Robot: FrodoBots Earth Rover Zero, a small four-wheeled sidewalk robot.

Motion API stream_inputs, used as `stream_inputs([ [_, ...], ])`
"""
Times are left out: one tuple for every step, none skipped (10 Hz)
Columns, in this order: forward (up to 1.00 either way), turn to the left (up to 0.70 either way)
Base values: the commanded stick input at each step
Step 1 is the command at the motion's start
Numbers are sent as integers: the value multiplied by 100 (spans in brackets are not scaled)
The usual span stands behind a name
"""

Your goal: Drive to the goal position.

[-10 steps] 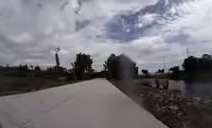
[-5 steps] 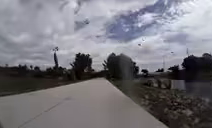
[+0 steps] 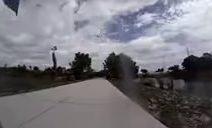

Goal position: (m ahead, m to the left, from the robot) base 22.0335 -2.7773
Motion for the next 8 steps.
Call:
stream_inputs([
  [60,1],
  [60,1],
  [60,1],
  [60,1],
  [60,1],
  [60,1],
  [60,9],
  [60,14],
])
